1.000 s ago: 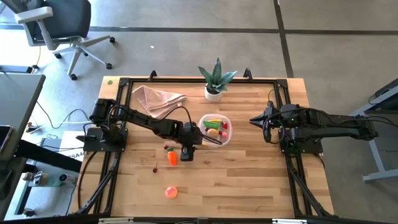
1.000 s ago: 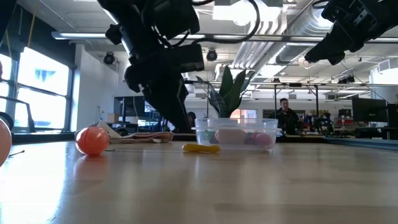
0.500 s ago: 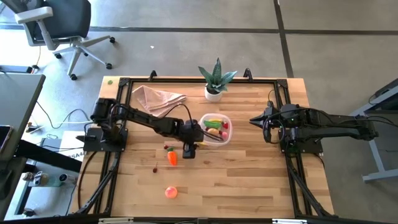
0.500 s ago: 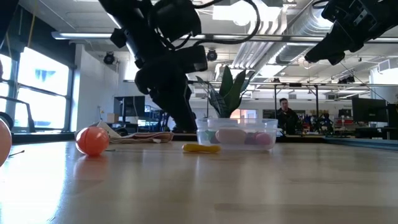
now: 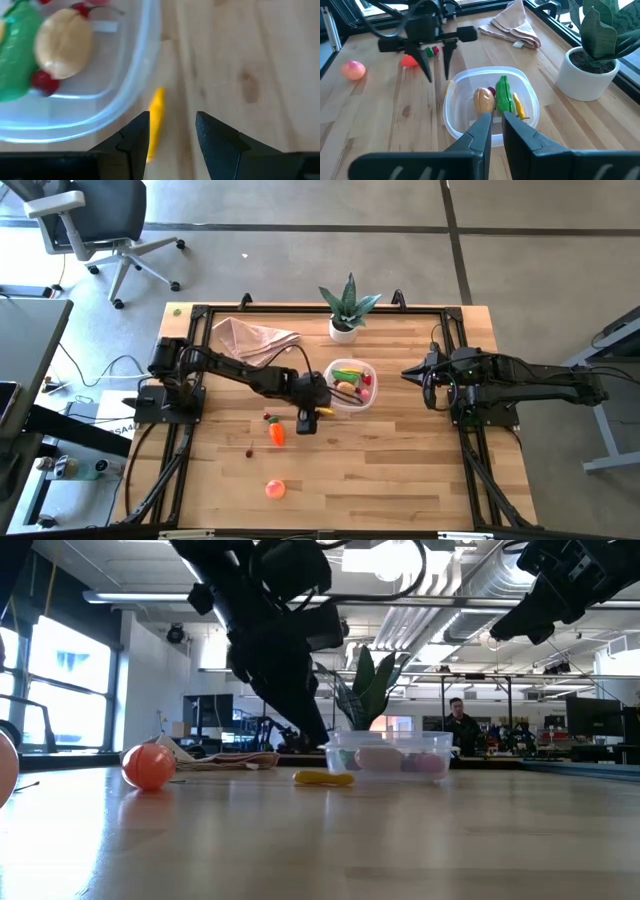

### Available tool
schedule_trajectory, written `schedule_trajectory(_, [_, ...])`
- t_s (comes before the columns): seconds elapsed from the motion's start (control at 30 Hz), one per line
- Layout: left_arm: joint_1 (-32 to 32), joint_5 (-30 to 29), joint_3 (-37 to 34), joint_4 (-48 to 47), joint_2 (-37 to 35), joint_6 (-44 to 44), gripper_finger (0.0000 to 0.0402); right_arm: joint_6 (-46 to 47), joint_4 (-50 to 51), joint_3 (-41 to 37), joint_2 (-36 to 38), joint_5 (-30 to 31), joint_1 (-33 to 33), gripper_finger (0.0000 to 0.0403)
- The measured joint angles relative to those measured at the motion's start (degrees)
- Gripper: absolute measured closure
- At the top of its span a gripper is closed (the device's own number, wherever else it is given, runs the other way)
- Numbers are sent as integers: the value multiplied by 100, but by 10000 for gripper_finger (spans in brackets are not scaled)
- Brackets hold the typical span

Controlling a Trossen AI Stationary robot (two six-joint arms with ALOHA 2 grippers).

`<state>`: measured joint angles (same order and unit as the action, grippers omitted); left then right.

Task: Pick and placing Produce into tupperware
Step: Put the corn into the transparent bin

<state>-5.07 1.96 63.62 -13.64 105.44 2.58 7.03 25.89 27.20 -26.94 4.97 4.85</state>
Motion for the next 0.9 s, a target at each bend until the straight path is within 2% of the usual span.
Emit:
schedule_trajectory(0.4, [-12, -2, 8, 16, 453, -28, 252, -1, -2, 0, -1, 1, 2, 367])
schedule_trajectory(0.6, [-19, -293, 8, -35, 454, -18, 252, 0, -2, 0, -2, 0, 0, 367])
schedule_trajectory(0.9, [-17, -302, 8, -233, 454, -25, 252, 0, -2, 0, -1, 1, 1, 367])
